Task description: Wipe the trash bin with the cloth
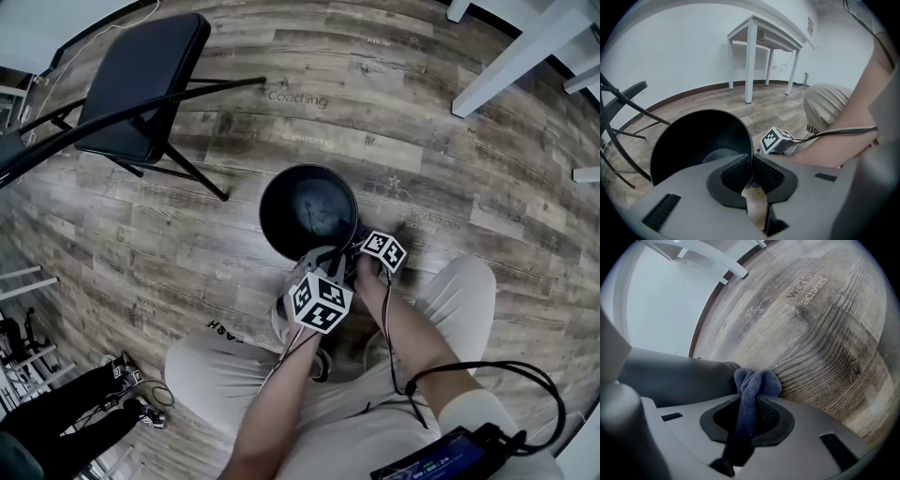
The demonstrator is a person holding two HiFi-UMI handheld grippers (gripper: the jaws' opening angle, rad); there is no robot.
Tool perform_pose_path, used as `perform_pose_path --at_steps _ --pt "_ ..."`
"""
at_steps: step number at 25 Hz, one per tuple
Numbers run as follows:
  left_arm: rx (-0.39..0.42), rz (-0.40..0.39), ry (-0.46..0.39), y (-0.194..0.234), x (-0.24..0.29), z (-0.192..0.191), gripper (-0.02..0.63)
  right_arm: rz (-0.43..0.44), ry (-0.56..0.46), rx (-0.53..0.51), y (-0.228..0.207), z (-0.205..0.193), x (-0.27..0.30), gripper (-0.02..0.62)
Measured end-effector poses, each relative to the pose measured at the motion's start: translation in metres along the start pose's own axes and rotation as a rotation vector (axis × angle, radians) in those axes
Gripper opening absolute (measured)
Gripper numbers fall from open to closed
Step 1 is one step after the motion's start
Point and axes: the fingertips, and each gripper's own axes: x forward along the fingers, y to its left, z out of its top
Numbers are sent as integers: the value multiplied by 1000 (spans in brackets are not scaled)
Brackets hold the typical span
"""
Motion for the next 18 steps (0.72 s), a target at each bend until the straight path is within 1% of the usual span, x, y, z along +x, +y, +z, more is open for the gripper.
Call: perform_pose_path --at_steps 2,5,8,11,13,15,18 --pt "-19 -4 -9 0 0 0 44 0 25 -10 -5 0 5 69" --pt "-74 -26 -27 -1 1 3 44 -10 47 -35 -5 4 5 69" --pt "-111 -37 -30 -2 2 5 44 -57 59 -27 4 4 -11 69" --pt "-145 -40 -23 -3 3 6 44 -102 88 -86 19 4 -35 69" --pt "-167 -42 -22 -4 3 7 44 -93 89 -122 33 11 -53 69" --pt "-190 -45 -29 -4 3 10 44 -76 89 -134 46 18 -73 69" --pt "-233 -52 -60 -4 3 15 44 -60 101 -156 60 23 -101 69"
